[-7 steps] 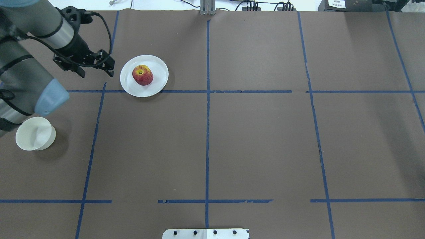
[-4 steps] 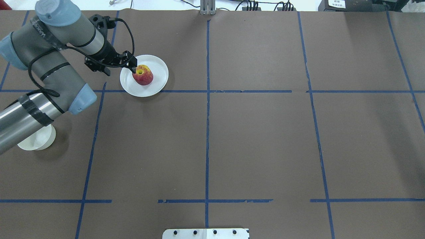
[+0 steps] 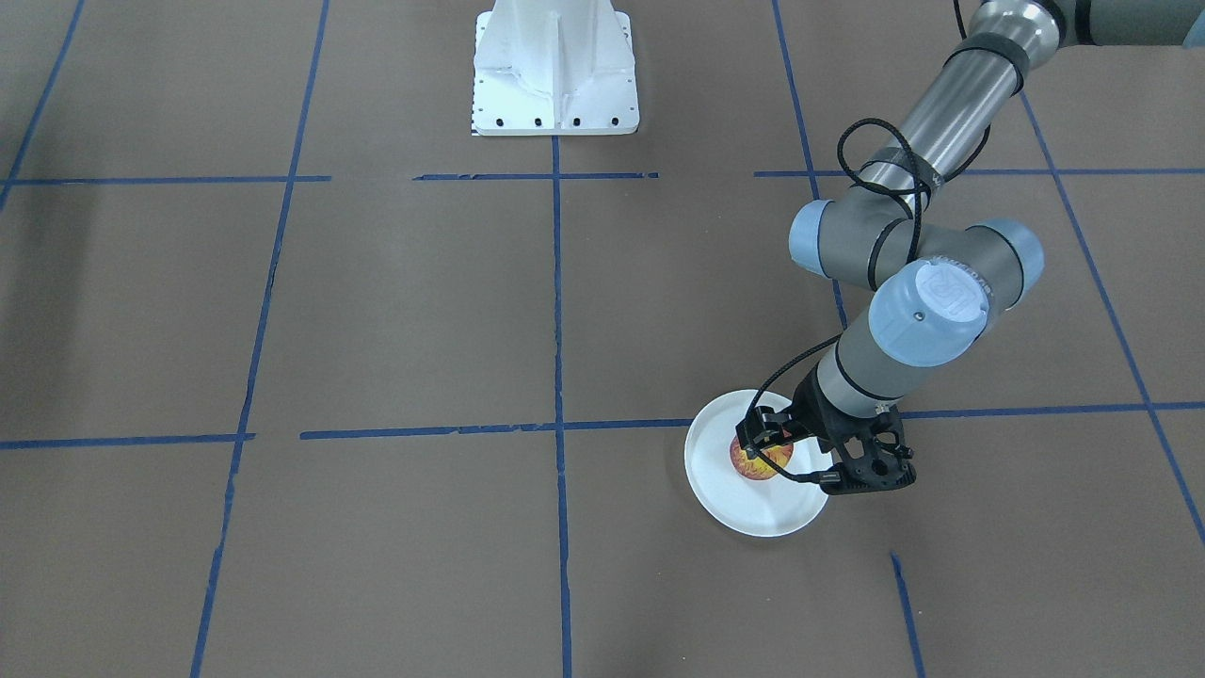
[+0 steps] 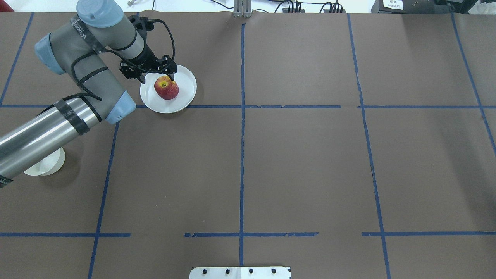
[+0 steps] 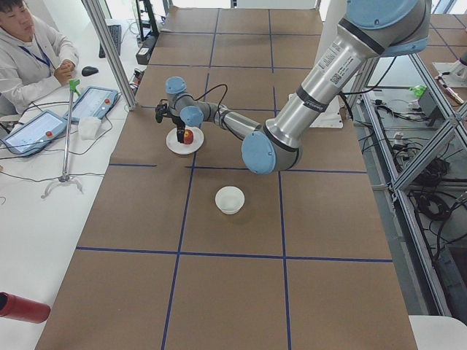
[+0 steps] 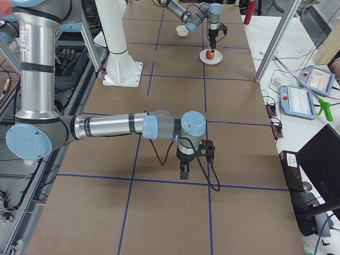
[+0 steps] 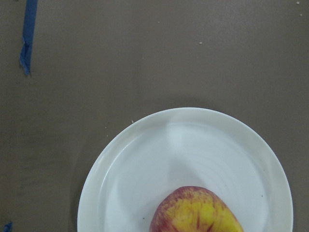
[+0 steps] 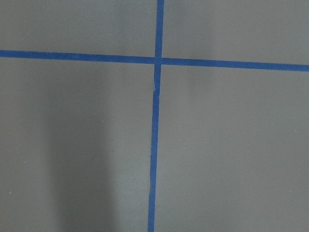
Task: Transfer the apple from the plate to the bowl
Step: 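Lower the left gripper and close it around the apple, then lift the apple and carry it with the left gripper toward the white bowl, then lower the apple into the white bowl and open the left gripper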
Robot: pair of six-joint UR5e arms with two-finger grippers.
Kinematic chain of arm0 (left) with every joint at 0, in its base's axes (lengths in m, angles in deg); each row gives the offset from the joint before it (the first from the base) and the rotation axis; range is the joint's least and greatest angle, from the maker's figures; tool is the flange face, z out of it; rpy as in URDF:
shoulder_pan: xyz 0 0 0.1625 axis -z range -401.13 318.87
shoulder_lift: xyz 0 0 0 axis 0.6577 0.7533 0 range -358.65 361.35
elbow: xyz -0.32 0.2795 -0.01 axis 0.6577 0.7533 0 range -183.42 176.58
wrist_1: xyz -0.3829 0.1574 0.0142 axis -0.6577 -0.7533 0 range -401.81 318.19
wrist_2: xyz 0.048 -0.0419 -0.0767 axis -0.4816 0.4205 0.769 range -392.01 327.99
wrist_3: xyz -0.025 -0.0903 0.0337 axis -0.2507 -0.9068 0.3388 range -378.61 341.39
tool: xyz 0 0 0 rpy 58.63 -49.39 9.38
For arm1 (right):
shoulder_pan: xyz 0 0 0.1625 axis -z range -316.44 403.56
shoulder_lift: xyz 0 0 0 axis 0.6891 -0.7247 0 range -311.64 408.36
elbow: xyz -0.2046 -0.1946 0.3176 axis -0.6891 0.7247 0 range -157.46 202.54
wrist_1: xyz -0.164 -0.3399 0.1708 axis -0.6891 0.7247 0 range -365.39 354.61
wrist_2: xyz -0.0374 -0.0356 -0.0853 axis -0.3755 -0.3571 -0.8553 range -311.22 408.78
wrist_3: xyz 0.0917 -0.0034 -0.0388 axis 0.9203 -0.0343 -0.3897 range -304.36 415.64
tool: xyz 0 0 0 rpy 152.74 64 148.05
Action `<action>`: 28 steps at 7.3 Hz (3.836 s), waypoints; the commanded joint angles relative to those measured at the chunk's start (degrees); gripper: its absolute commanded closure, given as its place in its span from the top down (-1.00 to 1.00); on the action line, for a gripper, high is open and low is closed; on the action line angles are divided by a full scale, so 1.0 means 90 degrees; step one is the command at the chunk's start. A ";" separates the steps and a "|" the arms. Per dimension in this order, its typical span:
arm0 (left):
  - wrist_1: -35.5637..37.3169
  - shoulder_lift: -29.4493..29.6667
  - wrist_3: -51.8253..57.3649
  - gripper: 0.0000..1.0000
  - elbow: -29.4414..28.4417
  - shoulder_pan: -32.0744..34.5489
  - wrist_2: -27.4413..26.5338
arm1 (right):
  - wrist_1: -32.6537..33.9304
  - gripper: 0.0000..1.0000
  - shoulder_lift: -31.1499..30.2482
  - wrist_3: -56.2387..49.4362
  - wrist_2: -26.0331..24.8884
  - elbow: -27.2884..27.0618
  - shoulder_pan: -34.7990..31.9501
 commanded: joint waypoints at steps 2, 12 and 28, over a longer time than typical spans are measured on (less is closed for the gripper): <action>-0.0027 0.0171 -0.0068 0.98 -0.0295 -0.0190 -0.0039 | 0.0000 1.00 0.0000 0.0000 -0.0003 0.0000 0.0000; 0.0758 -0.2509 0.0923 -1.00 0.3213 0.0083 -0.0293 | -0.0009 1.00 0.0000 -0.0010 -0.0003 0.0000 0.0000; -0.1013 -0.5318 0.1465 0.96 0.3533 0.0034 -0.0332 | 0.0000 1.00 0.0000 0.0000 -0.0003 0.0000 0.0000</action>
